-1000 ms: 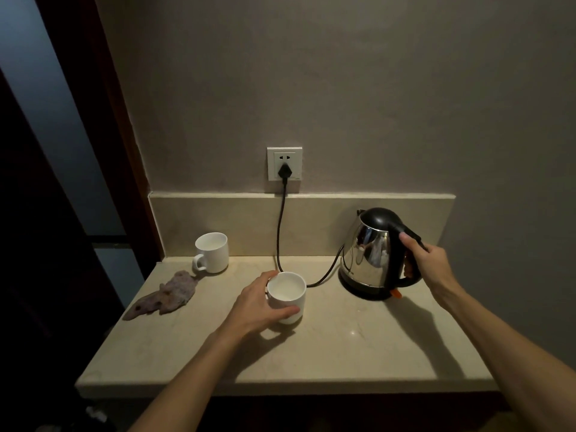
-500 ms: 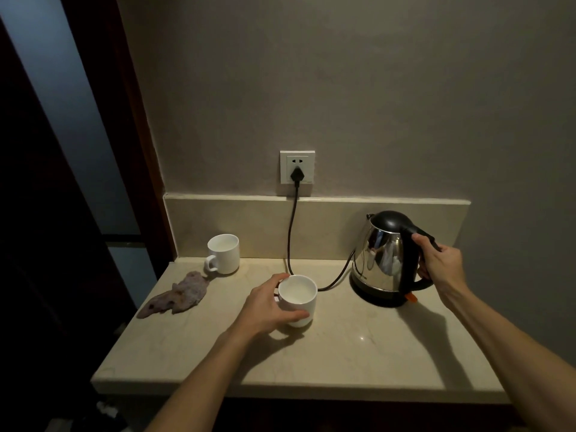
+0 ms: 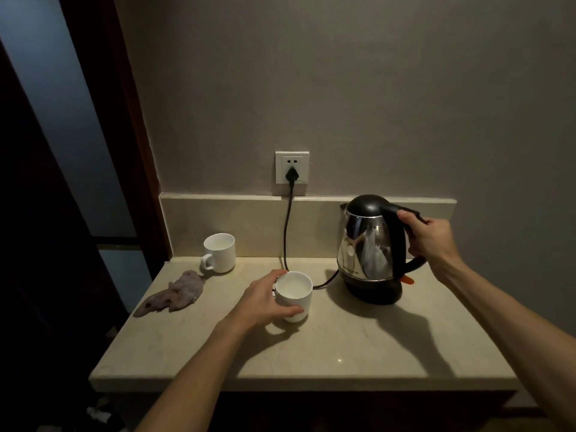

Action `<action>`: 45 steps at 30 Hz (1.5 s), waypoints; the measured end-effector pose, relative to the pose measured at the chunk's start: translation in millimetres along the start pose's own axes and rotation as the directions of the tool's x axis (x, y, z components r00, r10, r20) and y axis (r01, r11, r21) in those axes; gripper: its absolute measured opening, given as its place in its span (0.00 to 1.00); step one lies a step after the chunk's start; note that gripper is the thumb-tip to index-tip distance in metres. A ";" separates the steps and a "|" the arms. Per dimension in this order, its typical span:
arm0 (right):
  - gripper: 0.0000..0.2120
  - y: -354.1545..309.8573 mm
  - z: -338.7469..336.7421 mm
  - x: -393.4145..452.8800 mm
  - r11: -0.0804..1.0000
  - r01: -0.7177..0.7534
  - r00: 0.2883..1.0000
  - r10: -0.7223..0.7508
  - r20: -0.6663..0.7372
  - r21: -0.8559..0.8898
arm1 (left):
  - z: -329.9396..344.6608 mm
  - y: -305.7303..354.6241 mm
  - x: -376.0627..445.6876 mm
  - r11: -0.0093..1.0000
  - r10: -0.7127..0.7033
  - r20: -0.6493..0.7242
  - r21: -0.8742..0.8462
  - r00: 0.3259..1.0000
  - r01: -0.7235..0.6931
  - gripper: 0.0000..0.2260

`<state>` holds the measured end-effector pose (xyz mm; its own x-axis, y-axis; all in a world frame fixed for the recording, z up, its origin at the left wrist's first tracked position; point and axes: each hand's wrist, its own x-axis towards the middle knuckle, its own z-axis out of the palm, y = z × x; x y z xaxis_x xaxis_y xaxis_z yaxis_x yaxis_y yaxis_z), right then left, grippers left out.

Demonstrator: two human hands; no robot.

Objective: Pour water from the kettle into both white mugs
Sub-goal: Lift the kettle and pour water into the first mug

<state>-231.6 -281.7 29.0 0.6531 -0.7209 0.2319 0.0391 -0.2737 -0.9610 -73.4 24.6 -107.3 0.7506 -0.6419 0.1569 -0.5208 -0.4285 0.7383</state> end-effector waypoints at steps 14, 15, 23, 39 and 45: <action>0.19 -20.2 1.5 -35.7 0.974 0.038 0.912 0.058 0.407 -0.225 | 3.0 0.9 -8.2 0.973 0.099 0.024 0.207 0.995 -0.102 0.44; 0.19 -22.0 1.1 -36.6 0.967 0.043 0.903 0.071 0.424 -0.253 | 3.1 0.2 -8.1 0.972 0.097 0.027 0.214 0.995 -0.100 0.44; 0.21 -30.3 0.6 -34.1 0.911 0.009 0.867 0.197 0.457 -0.411 | 3.3 -4.3 -6.5 0.958 0.122 0.025 0.259 0.992 -0.124 0.43; 0.22 -49.2 27.4 -21.2 0.826 0.080 0.801 0.279 0.529 -0.558 | -4.1 1.3 -3.3 0.883 0.188 0.026 0.433 0.982 -0.180 0.43; 0.21 -57.7 32.6 -18.8 0.799 0.099 0.788 0.301 0.537 -0.593 | -2.2 -0.1 -4.5 0.907 0.162 0.033 0.388 0.986 -0.162 0.43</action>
<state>-221.5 -231.6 75.2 0.9327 -0.3085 -0.1870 -0.3523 -0.6673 -0.6562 -75.8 28.9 -106.7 0.6427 -0.7234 0.2524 -0.7517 -0.5317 0.3903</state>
